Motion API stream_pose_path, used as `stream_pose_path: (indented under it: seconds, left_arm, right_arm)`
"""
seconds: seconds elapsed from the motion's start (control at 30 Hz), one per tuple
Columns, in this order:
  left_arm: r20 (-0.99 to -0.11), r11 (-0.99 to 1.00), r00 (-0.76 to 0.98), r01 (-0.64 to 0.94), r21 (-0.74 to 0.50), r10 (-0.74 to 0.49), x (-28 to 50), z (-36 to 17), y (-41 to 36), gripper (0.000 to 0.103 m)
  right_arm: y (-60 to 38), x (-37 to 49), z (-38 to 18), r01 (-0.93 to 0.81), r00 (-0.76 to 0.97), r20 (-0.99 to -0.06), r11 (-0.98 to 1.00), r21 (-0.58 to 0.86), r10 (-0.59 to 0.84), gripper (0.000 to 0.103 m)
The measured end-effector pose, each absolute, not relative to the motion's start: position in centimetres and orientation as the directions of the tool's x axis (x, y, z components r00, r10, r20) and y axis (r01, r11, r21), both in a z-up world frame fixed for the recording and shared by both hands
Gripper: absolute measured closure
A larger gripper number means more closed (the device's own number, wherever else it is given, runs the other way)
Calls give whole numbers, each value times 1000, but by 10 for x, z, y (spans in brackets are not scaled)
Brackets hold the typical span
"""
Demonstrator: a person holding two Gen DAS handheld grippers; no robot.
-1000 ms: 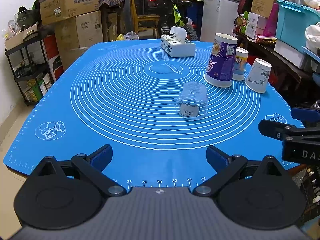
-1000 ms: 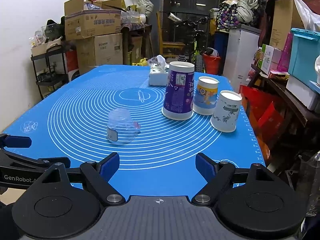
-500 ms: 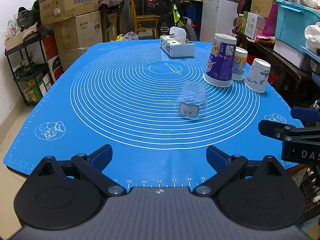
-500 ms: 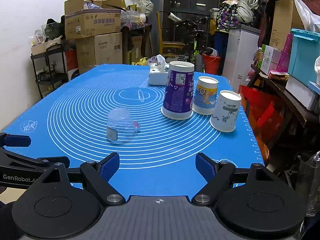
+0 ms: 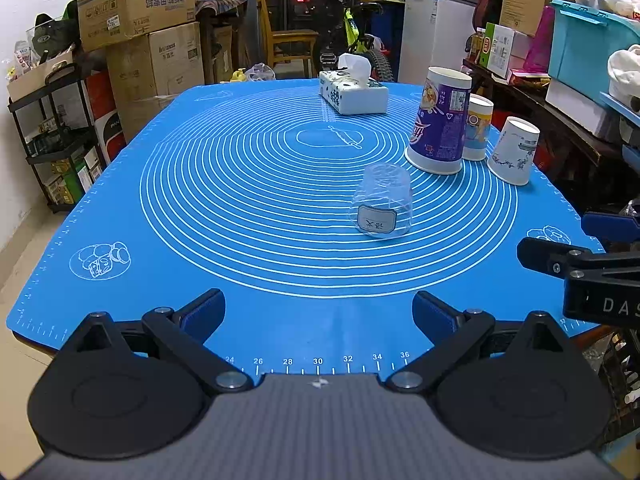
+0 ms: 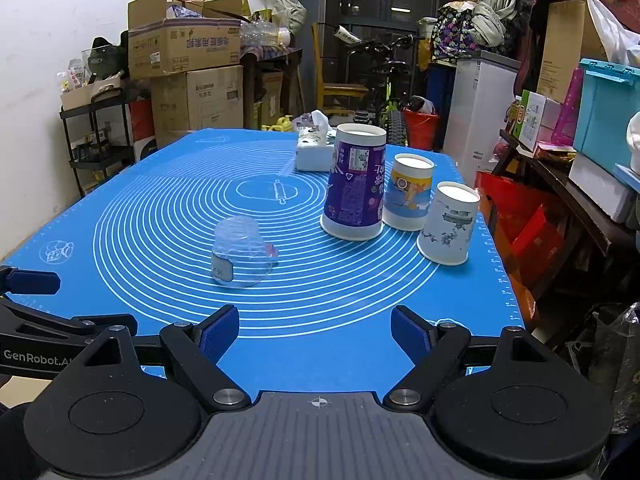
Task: Flip cup upside down
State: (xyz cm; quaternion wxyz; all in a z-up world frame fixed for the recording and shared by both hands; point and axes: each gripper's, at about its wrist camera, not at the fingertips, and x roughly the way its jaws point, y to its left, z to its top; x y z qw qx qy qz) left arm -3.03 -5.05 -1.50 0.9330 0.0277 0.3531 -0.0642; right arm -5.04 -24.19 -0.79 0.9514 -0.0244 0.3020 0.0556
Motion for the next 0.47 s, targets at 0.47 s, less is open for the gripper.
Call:
stream_pose_path:
  seconds: [0.47]
  left_arm:
    - [-663,990,742,142,8,-101,-31,-15,-52,4]
  right_arm:
    - [-242,-50,-8,-122,811,-578,992,-14,91,18]
